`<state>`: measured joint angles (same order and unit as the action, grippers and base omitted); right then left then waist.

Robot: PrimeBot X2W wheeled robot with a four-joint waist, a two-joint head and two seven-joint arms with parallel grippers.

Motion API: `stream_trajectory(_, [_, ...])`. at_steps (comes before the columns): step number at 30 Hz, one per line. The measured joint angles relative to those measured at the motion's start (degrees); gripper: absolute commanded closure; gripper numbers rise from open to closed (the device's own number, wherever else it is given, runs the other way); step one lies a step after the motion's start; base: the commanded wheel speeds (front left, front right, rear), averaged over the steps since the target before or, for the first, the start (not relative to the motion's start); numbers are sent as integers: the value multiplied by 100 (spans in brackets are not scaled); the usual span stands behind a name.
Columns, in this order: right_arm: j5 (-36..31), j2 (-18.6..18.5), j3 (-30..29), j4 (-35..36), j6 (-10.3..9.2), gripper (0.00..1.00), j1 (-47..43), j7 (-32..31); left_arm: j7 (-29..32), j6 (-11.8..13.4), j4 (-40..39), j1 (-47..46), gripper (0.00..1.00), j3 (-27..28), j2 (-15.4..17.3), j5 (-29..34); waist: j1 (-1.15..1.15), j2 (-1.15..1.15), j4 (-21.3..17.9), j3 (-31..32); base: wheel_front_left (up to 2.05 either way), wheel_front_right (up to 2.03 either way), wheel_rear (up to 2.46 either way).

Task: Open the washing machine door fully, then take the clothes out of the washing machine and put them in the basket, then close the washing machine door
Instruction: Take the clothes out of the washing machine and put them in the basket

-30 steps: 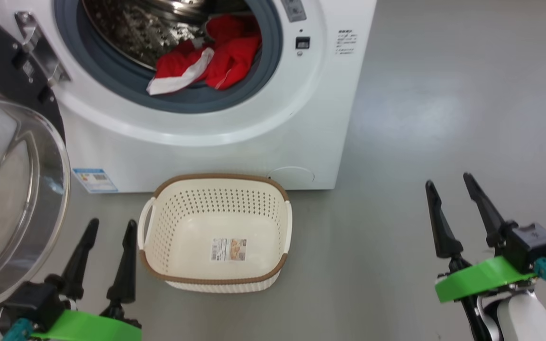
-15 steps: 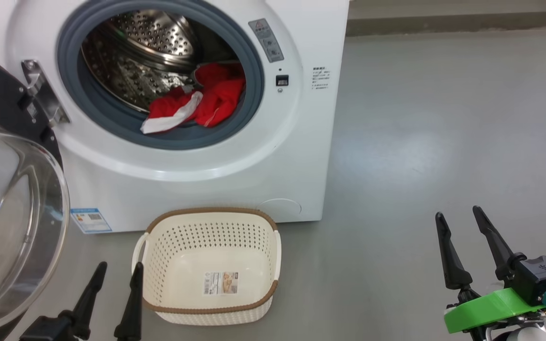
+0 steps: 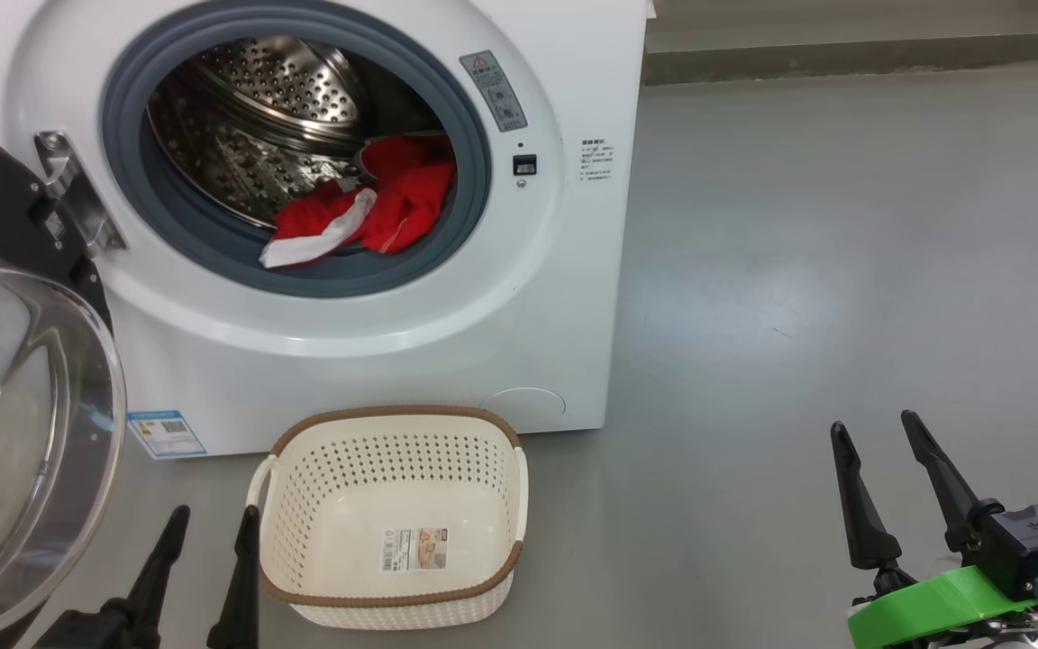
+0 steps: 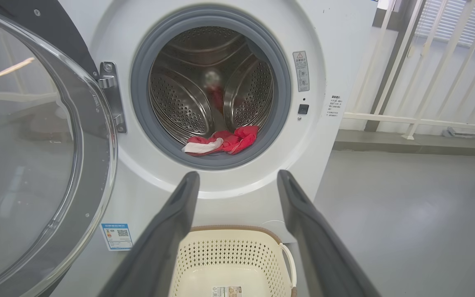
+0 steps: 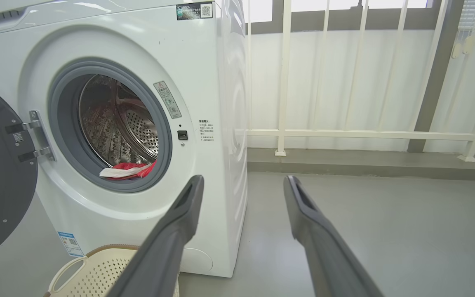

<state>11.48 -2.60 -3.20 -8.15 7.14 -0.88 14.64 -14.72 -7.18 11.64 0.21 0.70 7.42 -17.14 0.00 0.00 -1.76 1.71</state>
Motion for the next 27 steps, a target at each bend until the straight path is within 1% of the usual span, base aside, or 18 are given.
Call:
stream_trajectory(7, [1, 7, 23, -5, 0, 0, -7, 0, 0, 31, 153, 0, 0, 98, -80, 56, 0, 0, 13, -5, 1, -5, 4])
stream_trajectory(9, [3, 12, 27, -8, 0, 0, -7, 0, 0, 126, 199, -1, 0, 124, -102, 111, 0, 0, 19, -8, 29, -48, 19])
stream_trajectory(13, [12, 18, 52, -16, 0, 0, -7, 0, 0, 144, 210, -2, 0, 164, -102, 162, 0, 0, 28, -10, 70, -89, 19])
stream_trajectory(18, [124, 18, 141, -29, 0, 0, -7, 0, 0, 165, 215, -2, 0, 249, -102, 197, 0, 0, 20, -26, 133, -149, 16])
stream_trajectory(27, [167, 11, 207, -24, 0, 0, -5, 0, 0, 160, 116, -18, 0, 278, -113, 243, 0, 0, 58, -103, 187, -194, 7])
